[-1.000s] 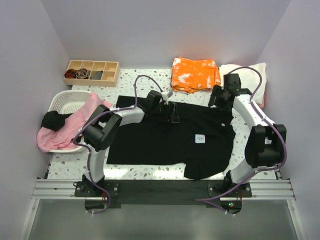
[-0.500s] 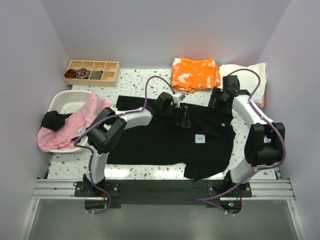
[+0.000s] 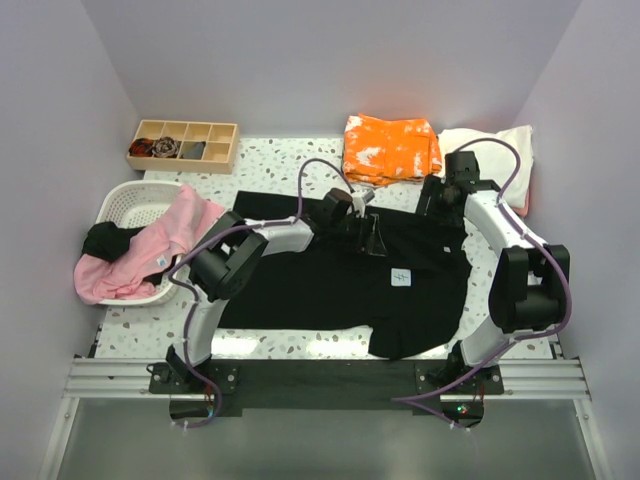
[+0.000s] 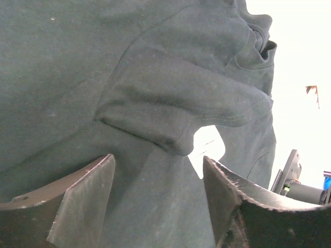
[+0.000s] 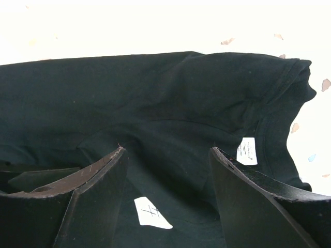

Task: Fold and stack the t-shirts
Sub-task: Fold the flattened tshirt in 1/3 of the way

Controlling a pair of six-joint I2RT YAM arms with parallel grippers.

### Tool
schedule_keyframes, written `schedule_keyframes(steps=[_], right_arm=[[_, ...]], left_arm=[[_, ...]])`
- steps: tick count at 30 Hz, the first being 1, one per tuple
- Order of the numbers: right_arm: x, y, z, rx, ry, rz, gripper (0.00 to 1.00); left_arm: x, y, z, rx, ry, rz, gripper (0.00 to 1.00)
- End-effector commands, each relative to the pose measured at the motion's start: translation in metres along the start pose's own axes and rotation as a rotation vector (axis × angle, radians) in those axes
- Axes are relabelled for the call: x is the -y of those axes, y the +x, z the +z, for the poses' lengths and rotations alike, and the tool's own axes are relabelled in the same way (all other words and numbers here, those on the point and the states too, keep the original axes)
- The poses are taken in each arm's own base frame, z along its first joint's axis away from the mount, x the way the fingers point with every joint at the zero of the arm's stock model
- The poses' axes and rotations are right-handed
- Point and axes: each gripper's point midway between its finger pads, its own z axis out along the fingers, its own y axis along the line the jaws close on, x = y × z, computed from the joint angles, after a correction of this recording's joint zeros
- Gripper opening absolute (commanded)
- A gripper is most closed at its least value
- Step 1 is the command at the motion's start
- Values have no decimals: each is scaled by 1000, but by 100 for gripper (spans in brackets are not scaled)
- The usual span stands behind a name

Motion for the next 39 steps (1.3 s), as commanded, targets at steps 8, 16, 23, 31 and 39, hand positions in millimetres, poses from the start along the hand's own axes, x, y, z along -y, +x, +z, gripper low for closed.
schedule_keyframes(steps=[8, 16, 23, 31, 39], right_arm=[[-5, 1, 8, -1, -24, -7, 68], [-8, 3, 9, -12, -41, -7, 68], [-4, 4, 10, -10, -26, -6, 68], [1, 8, 15, -31, 5, -6, 68], [4, 11, 18, -42, 22, -10, 68]], left_arm=[[20, 1, 18, -8, 39, -3, 59], [8, 8, 33, -22, -8, -8, 46], [1, 10, 38, -44, -32, 9, 12], [12, 8, 20, -87, -44, 55, 0], [4, 30, 2, -186, -92, 70, 0]])
